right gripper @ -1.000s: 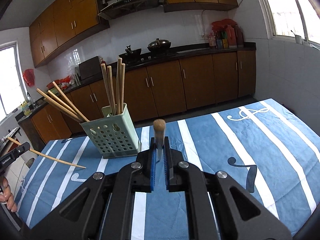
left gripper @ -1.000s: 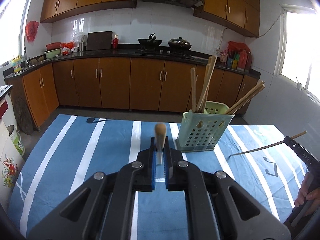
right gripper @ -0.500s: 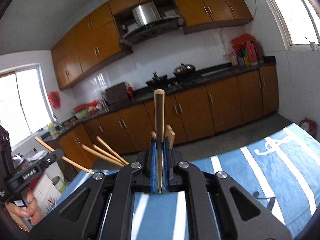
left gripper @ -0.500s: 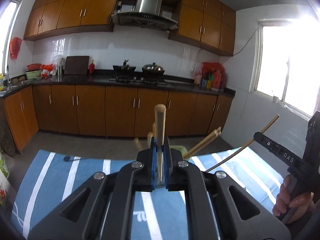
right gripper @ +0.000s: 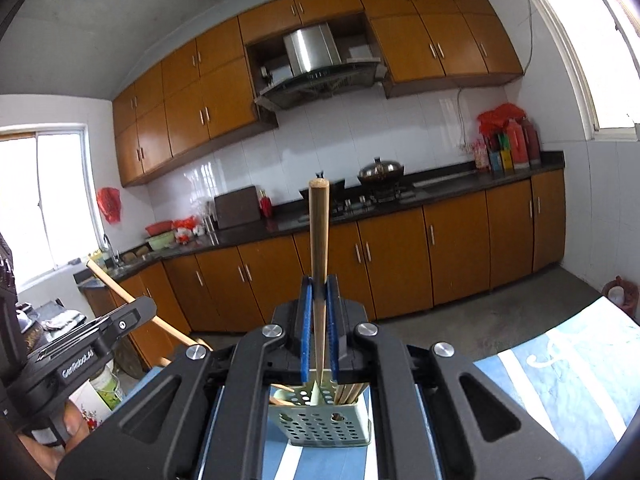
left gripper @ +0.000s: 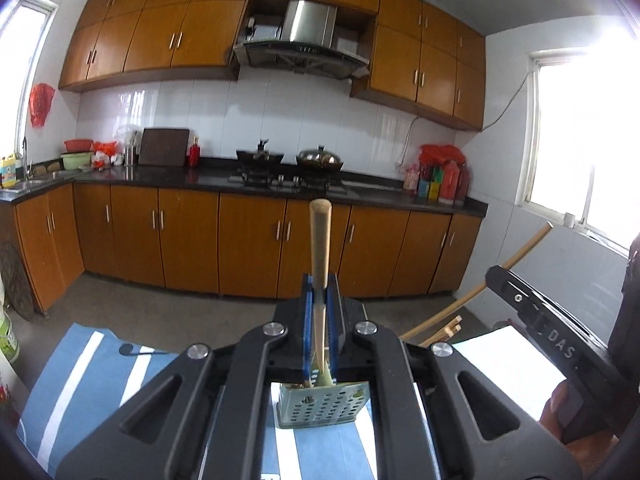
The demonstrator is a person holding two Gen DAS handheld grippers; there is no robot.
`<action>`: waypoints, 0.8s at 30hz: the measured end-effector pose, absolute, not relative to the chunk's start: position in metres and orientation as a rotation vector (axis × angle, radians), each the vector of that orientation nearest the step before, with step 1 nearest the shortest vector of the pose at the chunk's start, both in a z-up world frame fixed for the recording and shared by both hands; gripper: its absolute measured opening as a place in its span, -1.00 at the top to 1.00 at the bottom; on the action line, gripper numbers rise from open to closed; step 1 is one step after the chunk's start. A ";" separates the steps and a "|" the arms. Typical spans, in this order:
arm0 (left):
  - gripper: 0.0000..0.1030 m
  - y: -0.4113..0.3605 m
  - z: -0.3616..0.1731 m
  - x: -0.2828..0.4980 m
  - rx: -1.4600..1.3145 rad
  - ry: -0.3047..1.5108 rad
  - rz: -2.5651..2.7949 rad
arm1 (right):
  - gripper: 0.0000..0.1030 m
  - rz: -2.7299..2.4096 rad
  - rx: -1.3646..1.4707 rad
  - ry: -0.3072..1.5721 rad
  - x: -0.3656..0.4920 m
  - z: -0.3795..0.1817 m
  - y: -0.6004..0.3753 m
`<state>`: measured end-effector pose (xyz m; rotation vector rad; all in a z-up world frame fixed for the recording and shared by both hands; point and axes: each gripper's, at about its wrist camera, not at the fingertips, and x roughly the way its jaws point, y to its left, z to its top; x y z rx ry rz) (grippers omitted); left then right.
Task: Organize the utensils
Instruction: 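Carry both chopsticks over the green holder and lower them in, then open both tools to drop the chopsticks into the holder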
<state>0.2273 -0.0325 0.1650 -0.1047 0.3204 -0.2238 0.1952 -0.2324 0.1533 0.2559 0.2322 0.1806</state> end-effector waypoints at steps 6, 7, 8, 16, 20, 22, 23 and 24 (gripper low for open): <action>0.86 -0.030 0.144 0.256 -0.123 0.380 -0.220 | 0.85 0.178 0.264 0.303 0.219 0.137 -0.230; 0.86 -0.030 0.142 0.260 -0.128 0.387 -0.221 | 0.85 0.178 0.267 0.310 0.221 0.135 -0.230; 0.86 -0.028 0.139 0.263 -0.130 0.391 -0.222 | 0.85 0.181 0.270 0.319 0.222 0.132 -0.230; 0.81 -0.025 0.133 0.269 -0.145 0.396 -0.221 | 0.68 0.194 0.262 0.378 0.227 0.122 -0.226; 0.55 -0.024 0.138 0.263 -0.149 0.375 -0.220 | 0.13 0.181 0.283 0.346 0.217 0.129 -0.232; 0.49 -0.022 0.141 0.259 -0.150 0.368 -0.215 | 0.11 0.178 0.285 0.337 0.214 0.132 -0.233; 0.48 -0.020 0.143 0.256 -0.156 0.364 -0.214 | 0.10 0.176 0.284 0.332 0.211 0.134 -0.234; 0.47 -0.018 0.145 0.253 -0.162 0.361 -0.213 | 0.06 0.174 0.281 0.325 0.207 0.136 -0.235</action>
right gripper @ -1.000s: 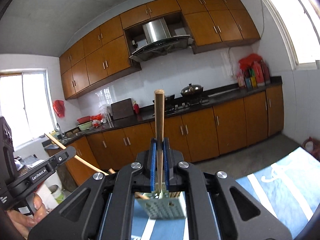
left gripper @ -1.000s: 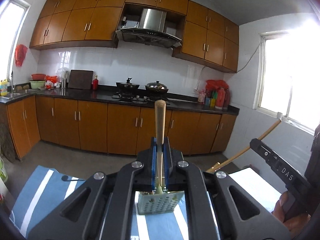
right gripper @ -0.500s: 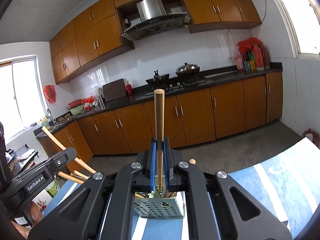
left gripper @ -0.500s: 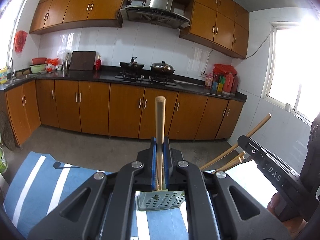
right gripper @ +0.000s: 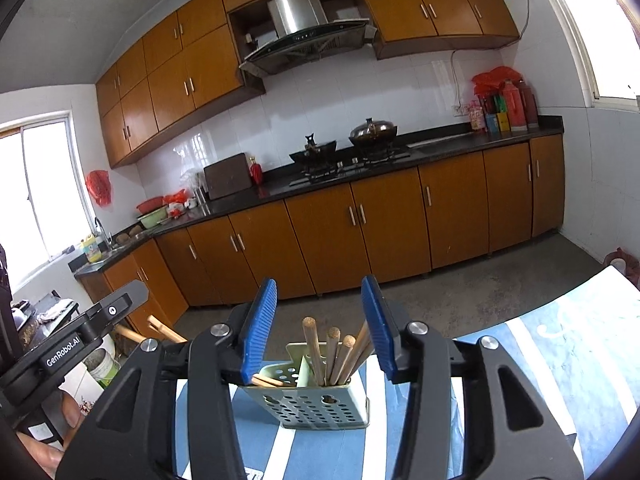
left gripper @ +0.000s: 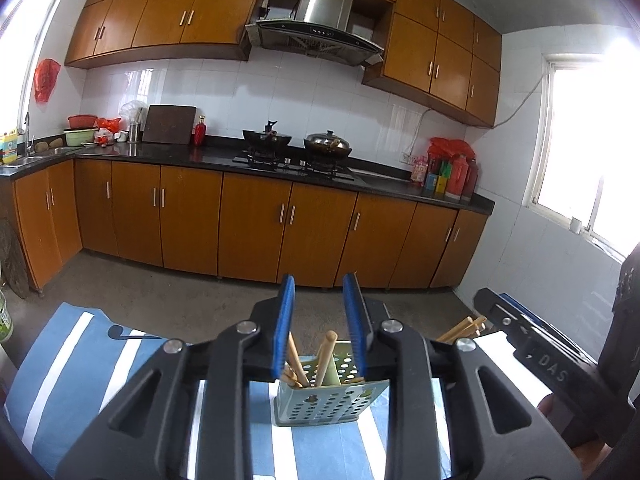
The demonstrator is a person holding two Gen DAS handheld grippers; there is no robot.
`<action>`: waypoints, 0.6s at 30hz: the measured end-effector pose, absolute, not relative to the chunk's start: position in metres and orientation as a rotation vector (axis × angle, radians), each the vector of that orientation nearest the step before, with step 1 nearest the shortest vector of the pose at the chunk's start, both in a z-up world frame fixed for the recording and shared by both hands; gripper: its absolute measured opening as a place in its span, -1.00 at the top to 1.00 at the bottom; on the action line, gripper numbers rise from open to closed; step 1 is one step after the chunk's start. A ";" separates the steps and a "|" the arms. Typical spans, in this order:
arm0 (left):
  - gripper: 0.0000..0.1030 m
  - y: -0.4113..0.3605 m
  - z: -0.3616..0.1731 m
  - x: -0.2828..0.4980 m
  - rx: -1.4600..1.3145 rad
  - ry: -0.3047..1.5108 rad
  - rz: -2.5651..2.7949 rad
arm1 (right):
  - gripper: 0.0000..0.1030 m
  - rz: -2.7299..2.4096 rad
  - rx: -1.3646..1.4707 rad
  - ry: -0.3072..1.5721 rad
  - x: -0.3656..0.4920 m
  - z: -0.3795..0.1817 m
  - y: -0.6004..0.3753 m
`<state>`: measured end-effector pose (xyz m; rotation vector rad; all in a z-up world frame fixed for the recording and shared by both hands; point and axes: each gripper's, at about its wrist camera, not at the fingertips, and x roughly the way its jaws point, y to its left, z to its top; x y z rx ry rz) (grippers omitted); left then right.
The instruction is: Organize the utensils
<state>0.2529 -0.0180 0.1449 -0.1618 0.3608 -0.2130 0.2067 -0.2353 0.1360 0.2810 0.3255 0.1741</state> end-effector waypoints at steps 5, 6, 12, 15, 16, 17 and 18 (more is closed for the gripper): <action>0.24 0.002 0.153 0.226 -0.180 0.334 -0.201 | -0.16 0.172 0.276 0.301 0.182 0.142 -0.243; 0.22 0.006 0.153 0.219 -0.178 0.332 -0.194 | -0.18 0.173 0.274 0.297 0.174 0.141 -0.245; -0.12 0.033 0.141 0.173 -0.151 0.335 -0.159 | -0.43 0.179 0.262 0.285 0.130 0.135 -0.248; -0.49 0.040 0.129 0.142 -0.113 0.325 -0.149 | -0.73 0.162 0.197 0.248 0.104 0.133 -0.238; -0.62 0.041 0.126 0.133 -0.102 0.324 -0.146 | -0.83 0.157 0.181 0.235 0.096 0.131 -0.236; -0.74 0.042 0.119 0.121 -0.083 0.320 -0.148 | -0.87 0.150 0.163 0.219 0.086 0.129 -0.231; -0.80 0.043 0.115 0.112 -0.070 0.316 -0.148 | -0.95 0.145 0.152 0.210 0.079 0.127 -0.229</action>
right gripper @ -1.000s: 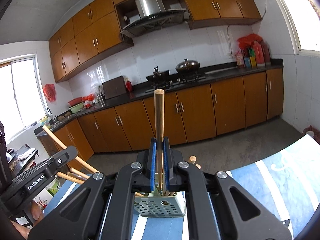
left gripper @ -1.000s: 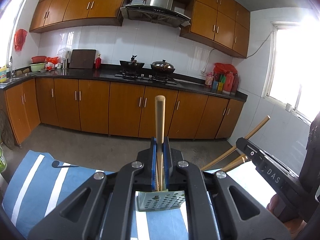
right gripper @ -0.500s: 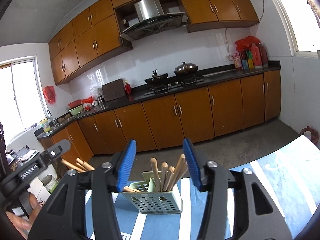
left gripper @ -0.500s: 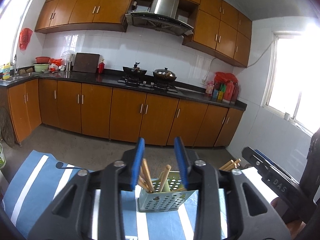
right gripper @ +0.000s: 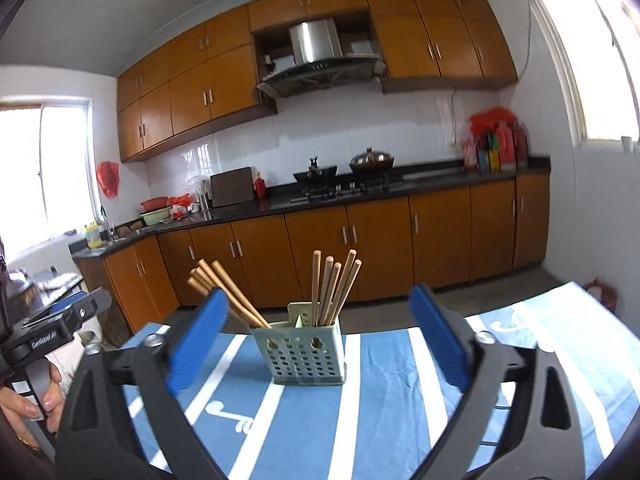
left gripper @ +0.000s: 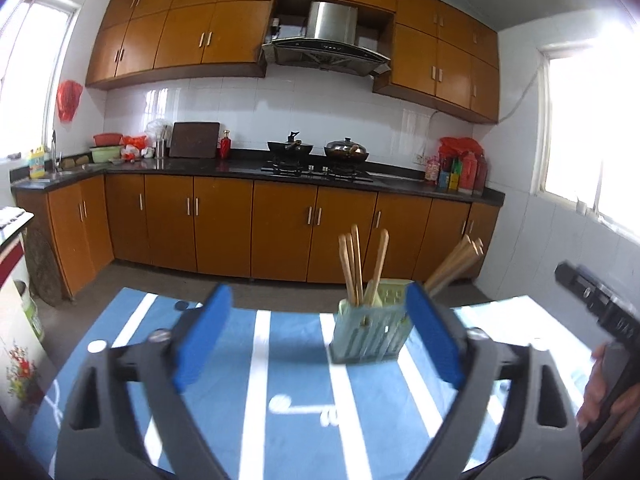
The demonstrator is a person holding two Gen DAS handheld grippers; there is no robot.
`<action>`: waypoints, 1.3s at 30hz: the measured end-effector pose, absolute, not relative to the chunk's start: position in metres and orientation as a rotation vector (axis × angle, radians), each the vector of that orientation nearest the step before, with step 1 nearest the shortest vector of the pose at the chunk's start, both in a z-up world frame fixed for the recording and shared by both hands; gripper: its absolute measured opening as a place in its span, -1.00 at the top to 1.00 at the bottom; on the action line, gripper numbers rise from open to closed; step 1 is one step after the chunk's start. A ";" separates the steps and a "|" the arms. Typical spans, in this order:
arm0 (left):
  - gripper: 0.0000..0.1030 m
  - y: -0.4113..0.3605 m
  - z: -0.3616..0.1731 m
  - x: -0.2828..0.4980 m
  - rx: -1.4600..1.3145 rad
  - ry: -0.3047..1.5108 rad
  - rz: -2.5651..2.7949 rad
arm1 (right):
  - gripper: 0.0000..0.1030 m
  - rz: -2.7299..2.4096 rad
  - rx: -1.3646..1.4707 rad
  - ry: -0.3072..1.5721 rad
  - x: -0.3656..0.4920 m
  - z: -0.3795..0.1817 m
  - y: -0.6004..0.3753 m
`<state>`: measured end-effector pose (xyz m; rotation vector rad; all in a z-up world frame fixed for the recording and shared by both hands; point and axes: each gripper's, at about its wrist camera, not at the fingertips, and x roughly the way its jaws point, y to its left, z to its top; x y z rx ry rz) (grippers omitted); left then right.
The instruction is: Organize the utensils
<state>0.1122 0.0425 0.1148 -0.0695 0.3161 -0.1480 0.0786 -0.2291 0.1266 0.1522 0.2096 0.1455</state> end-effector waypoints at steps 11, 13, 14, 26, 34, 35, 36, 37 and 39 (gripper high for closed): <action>-0.92 0.041 0.065 0.049 -0.032 0.318 -0.091 | -0.97 0.044 0.021 0.229 0.036 0.076 -0.205; -0.92 0.039 0.058 0.042 -0.025 0.317 -0.088 | -0.97 0.050 0.026 0.248 0.032 0.065 -0.205; -0.92 0.038 0.053 0.039 -0.024 0.322 -0.090 | -0.97 0.053 0.032 0.258 0.031 0.062 -0.206; -0.92 0.038 0.017 0.025 -0.028 0.369 -0.053 | -0.97 0.067 0.036 0.350 0.014 0.024 -0.204; -0.92 0.036 0.006 0.014 -0.019 0.377 -0.059 | -0.97 0.062 0.047 0.382 0.009 0.012 -0.207; -0.92 0.036 0.005 0.014 -0.018 0.380 -0.060 | -0.97 0.060 0.052 0.383 0.009 0.011 -0.208; -0.92 0.036 0.004 0.013 -0.019 0.382 -0.061 | -0.97 0.059 0.056 0.383 0.008 0.011 -0.210; -0.92 0.036 0.004 0.012 -0.019 0.383 -0.061 | -0.97 0.057 0.059 0.383 0.007 0.011 -0.211; -0.92 0.037 0.002 0.011 -0.024 0.386 -0.061 | -0.97 0.057 0.065 0.381 0.006 0.011 -0.212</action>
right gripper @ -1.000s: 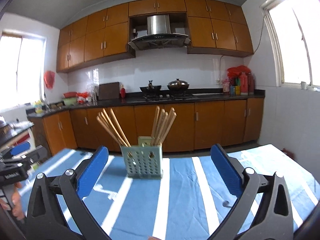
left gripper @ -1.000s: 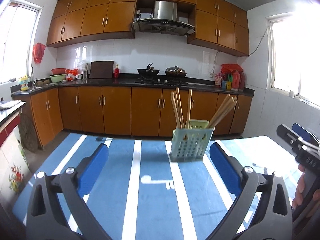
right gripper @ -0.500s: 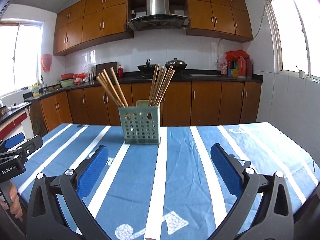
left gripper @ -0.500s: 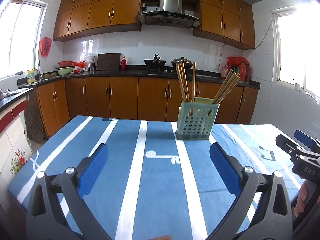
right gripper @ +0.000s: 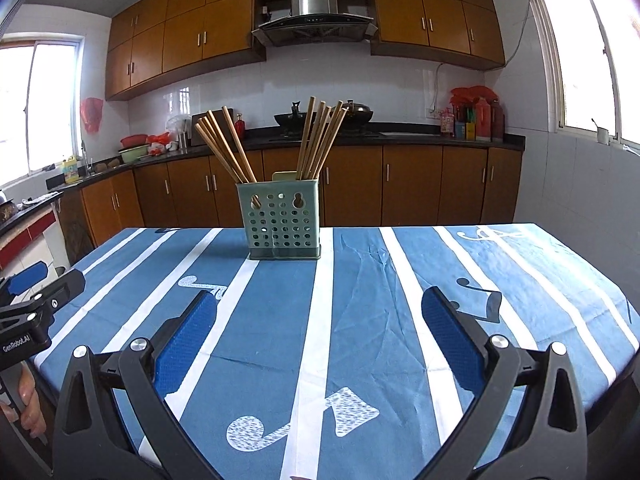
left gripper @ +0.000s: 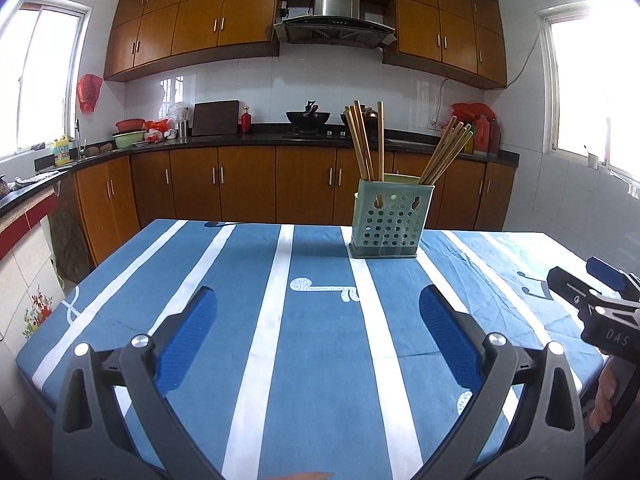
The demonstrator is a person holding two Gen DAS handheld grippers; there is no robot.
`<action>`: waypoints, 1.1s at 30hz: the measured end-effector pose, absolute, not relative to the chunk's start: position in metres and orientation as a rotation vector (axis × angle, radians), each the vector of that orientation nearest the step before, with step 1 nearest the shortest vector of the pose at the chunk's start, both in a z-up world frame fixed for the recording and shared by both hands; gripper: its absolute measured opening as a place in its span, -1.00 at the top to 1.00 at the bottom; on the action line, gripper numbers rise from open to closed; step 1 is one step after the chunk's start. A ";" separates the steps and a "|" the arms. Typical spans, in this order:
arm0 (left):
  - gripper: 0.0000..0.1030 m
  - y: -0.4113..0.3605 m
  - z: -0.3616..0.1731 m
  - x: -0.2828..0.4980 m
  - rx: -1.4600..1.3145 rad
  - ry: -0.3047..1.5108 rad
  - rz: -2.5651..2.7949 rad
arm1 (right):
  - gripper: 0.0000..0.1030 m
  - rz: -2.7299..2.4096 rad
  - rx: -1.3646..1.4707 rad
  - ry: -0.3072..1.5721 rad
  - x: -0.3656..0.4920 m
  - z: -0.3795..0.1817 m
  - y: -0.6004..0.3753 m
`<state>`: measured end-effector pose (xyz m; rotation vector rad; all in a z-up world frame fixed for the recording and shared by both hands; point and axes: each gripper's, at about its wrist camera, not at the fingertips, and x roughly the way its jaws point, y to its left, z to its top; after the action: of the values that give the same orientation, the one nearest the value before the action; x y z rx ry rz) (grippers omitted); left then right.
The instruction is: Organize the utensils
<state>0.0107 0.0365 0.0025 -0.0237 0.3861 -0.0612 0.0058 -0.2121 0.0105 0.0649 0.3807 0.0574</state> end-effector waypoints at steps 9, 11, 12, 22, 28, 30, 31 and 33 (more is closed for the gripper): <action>-0.92 0.034 -0.001 0.008 -0.023 0.391 -0.061 | -0.97 0.059 0.076 0.379 0.003 0.010 -0.214; -0.92 0.034 -0.001 0.008 -0.024 0.392 -0.062 | -0.97 0.059 0.082 0.381 0.003 0.010 -0.214; -0.92 0.034 -0.001 0.008 -0.024 0.393 -0.061 | -0.97 0.059 0.084 0.382 0.002 0.010 -0.215; -0.92 0.033 -0.001 0.010 -0.029 0.401 -0.065 | -0.97 0.058 0.096 0.387 0.003 0.010 -0.217; -0.92 0.032 -0.001 0.011 -0.029 0.402 -0.065 | -0.97 0.059 0.095 0.388 0.003 0.010 -0.217; -0.92 0.032 0.000 0.011 -0.028 0.402 -0.065 | -0.97 0.058 0.095 0.388 0.003 0.010 -0.217; -0.92 0.032 0.000 0.011 -0.028 0.402 -0.065 | -0.97 0.059 0.095 0.388 0.003 0.010 -0.217; -0.92 0.032 0.000 0.011 -0.028 0.402 -0.065 | -0.97 0.059 0.096 0.387 0.003 0.010 -0.217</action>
<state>0.0113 0.0322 -0.0003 -0.0283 0.4017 -0.0650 0.0027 -0.2174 0.0099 0.0959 0.3874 0.0587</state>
